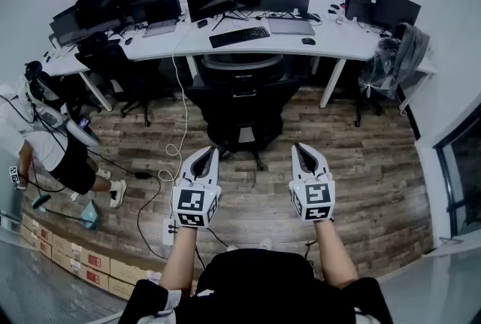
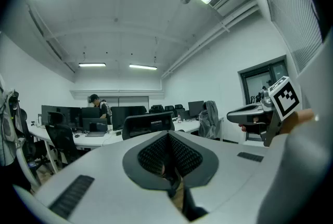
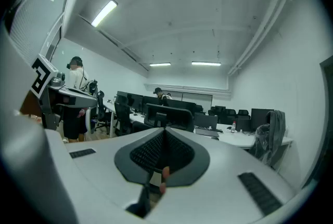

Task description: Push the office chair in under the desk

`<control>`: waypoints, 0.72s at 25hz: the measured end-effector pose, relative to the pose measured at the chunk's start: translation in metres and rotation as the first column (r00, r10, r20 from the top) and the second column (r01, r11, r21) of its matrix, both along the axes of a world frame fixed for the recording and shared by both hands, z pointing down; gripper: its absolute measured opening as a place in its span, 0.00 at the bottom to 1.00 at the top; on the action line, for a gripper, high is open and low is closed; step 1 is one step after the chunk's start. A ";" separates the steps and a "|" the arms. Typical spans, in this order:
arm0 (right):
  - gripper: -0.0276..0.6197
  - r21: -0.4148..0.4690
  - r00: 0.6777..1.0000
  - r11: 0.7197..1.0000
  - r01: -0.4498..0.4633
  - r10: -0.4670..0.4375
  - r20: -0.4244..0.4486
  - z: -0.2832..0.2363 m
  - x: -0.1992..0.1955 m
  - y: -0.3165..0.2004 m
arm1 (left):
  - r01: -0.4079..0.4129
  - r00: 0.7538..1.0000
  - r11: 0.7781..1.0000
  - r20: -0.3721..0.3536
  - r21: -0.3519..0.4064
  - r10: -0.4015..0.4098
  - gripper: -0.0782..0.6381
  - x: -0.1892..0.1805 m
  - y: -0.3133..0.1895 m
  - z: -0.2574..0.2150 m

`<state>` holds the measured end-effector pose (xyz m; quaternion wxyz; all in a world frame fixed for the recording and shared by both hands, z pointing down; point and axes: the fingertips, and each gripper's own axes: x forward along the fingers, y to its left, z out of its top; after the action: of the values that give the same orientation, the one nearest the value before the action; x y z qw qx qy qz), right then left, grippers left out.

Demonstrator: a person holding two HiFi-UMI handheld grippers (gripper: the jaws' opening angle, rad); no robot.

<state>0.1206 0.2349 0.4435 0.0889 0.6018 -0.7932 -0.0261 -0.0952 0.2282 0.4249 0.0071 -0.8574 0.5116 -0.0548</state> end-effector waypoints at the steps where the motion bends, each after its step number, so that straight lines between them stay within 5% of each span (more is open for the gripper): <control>1: 0.08 0.000 1.000 1.000 0.003 -0.003 0.007 -0.001 0.002 -0.001 | 0.001 1.000 1.000 0.000 0.001 -0.001 0.13 0.002 -0.002 -0.001; 18: 0.08 -0.035 0.992 0.992 0.120 -0.121 -0.036 0.029 0.018 -0.017 | 0.029 0.997 1.000 0.069 0.008 -0.029 0.13 0.035 -0.013 0.018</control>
<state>0.1386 0.2179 0.4726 0.1120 0.5506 -0.8267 -0.0297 -0.0601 0.2149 0.4429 0.0271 -0.8475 0.5237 -0.0826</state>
